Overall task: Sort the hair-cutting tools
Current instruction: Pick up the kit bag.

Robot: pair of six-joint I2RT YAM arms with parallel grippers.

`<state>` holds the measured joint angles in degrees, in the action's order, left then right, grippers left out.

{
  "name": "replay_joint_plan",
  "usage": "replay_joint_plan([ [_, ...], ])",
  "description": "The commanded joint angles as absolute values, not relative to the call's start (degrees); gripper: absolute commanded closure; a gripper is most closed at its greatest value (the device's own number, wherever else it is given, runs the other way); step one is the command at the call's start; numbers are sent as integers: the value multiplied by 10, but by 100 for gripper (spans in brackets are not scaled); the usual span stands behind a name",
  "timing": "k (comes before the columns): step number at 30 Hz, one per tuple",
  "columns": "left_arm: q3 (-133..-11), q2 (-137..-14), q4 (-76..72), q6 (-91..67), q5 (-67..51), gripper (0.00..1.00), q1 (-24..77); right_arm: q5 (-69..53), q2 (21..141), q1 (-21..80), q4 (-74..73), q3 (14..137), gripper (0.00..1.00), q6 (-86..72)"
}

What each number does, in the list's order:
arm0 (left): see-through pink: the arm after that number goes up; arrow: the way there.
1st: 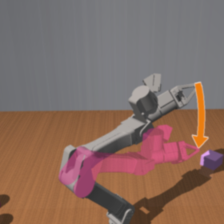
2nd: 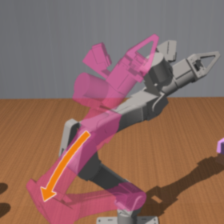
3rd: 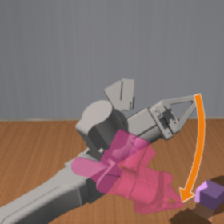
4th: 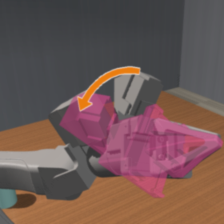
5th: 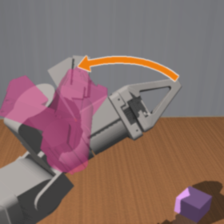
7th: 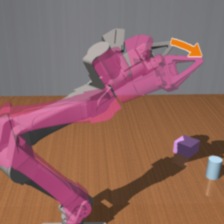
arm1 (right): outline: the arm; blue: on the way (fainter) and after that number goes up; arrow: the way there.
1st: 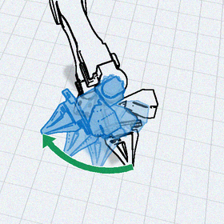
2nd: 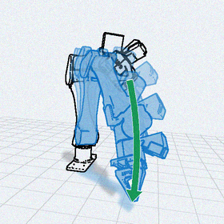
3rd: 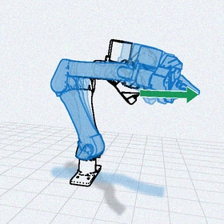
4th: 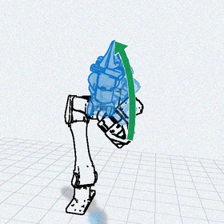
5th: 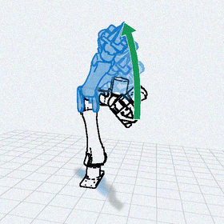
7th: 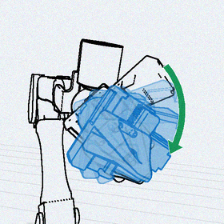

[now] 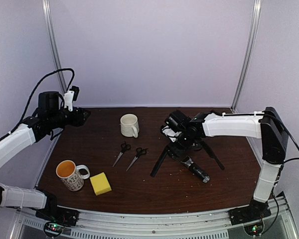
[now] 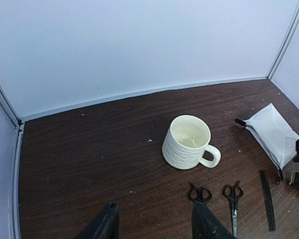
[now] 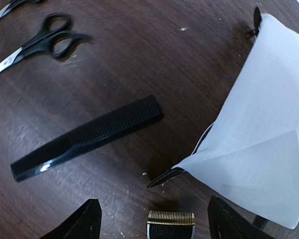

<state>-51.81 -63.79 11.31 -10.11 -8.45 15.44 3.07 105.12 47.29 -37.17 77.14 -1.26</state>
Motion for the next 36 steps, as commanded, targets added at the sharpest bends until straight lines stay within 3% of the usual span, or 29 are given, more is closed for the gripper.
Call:
replay_joint_plan([
  [1, -519, -644, 89, -99, -72, 48, 157, 163, 1100, 491, -410, 812, 27, -151],
  [4, -521, -648, 94, -99, -69, 48, 157, 222, 1121, 510, -436, 835, 31, -202],
  [27, -537, -679, 114, -100, -76, 46, 157, 238, 1218, 513, -476, 890, 54, -304],
  [30, -541, -684, 118, -103, -85, 46, 157, 257, 1224, 505, -460, 888, 69, -297],
  [33, -541, -686, 119, -106, -83, 46, 157, 284, 1219, 500, -452, 886, 100, -283],
  [36, -541, -682, 114, -107, -89, 47, 157, 274, 1152, 500, -402, 844, 100, -218],
])
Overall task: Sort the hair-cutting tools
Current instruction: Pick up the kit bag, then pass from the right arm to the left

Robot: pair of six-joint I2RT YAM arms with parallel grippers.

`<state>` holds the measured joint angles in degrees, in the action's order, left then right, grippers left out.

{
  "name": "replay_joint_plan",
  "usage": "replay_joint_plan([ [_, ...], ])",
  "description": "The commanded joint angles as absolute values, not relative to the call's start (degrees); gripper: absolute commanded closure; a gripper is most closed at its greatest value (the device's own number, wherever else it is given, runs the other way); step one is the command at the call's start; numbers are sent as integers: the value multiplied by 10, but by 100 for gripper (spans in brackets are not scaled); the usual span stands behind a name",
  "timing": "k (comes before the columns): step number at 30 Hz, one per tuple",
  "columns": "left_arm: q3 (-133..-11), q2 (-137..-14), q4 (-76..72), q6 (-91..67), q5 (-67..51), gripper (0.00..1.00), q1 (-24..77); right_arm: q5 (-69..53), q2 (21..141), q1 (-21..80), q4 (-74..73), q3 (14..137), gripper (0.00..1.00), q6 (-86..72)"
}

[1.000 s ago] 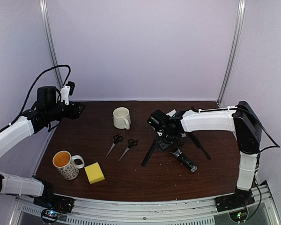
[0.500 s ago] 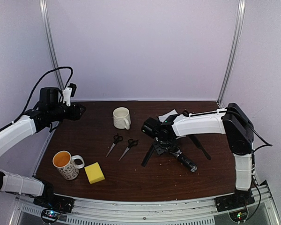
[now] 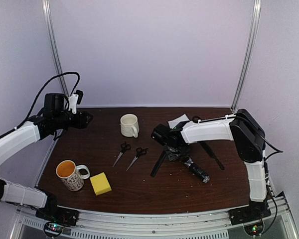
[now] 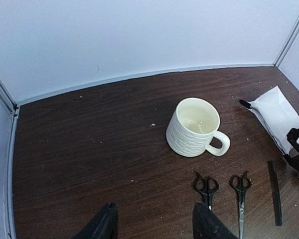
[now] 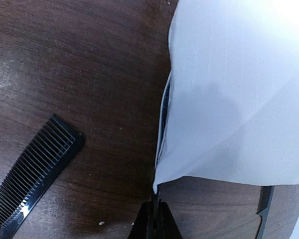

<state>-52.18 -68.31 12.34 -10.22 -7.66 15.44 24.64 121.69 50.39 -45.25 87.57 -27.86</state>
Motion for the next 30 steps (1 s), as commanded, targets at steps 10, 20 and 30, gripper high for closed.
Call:
replay_joint_plan([
  [10, -493, -585, 53, 14, -150, 44, 187, 23, 874, 485, -380, 734, 100, 150],
  [20, -565, -572, 194, 141, 15, 32, 430, -290, 811, 484, -516, 730, 100, 228],
  [30, -570, -632, 201, 97, 148, 40, 674, -485, 965, 483, -642, 806, 100, 147],
])
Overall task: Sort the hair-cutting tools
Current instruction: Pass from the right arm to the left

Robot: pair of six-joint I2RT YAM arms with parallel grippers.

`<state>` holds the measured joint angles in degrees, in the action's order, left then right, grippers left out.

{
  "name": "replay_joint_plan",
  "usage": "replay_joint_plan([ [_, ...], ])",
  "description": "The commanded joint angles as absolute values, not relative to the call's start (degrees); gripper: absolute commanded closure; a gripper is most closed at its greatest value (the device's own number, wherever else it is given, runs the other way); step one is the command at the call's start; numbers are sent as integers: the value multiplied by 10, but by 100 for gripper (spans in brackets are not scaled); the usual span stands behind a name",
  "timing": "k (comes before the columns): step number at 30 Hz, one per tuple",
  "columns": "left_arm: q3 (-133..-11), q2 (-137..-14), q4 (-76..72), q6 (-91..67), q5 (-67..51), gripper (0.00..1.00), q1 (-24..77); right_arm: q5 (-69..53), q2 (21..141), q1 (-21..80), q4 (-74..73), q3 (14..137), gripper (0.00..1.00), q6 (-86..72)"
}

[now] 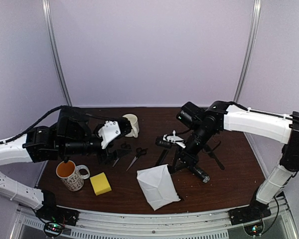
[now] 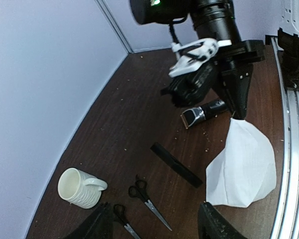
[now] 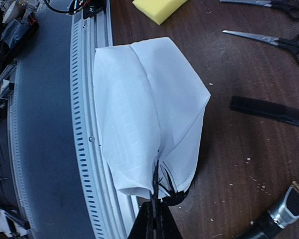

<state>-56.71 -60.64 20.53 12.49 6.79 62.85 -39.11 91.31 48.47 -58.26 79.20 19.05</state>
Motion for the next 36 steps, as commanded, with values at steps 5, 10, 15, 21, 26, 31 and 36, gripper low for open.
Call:
replay_joint_plan([
  [5, -536, -665, 154, 39, 197, 40, 735, -408, 982, 479, -617, 809, 100, 108],
  [10, -518, -686, 114, 21, 210, 41, 751, -274, 965, 453, -584, 790, 100, 59],
  [15, -565, -760, 133, -14, 272, 39, 762, -326, 982, 420, -588, 768, 100, 35],
  [21, -621, -850, 177, -30, 294, 37, 787, -418, 994, 413, -594, 762, 100, 33],
  [26, -636, -889, 172, 0, 305, 38, 797, -474, 1000, 402, -594, 751, 100, 35],
  [31, -643, -928, 170, 33, 337, 38, 805, -511, 995, 397, -589, 747, 100, 27],
  [36, -642, -969, 157, 66, 397, 41, 809, -534, 991, 397, -583, 739, 100, 22],
])
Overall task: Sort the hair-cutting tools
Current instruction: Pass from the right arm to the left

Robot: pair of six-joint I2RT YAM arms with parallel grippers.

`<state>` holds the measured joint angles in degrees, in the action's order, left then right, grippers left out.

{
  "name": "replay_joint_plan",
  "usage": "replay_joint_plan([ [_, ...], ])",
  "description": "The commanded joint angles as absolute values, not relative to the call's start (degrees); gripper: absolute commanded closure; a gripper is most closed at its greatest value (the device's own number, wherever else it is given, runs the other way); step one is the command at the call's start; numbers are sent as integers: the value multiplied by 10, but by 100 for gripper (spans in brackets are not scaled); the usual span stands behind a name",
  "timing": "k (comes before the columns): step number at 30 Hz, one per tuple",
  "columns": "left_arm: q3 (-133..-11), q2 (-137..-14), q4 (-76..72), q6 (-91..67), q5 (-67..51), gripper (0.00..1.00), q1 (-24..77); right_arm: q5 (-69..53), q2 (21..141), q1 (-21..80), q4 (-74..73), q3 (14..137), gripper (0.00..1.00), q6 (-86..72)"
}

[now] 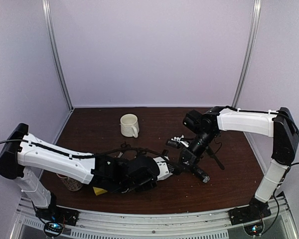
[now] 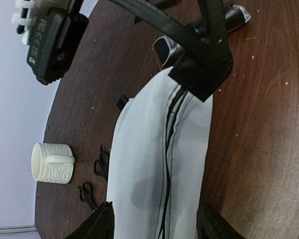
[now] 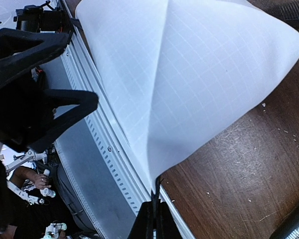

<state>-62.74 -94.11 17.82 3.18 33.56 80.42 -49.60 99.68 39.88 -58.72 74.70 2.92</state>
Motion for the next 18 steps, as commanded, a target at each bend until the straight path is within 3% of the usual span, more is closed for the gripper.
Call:
replay_joint_plan([
  [1, -645, -976, 157, 69, 415, 41, 809, -536, 990, 397, -583, 738, 100, 22],
  [18, -633, -1012, 102, 166, 500, 51, 798, -541, 1007, 397, -592, 739, 100, 34],
])
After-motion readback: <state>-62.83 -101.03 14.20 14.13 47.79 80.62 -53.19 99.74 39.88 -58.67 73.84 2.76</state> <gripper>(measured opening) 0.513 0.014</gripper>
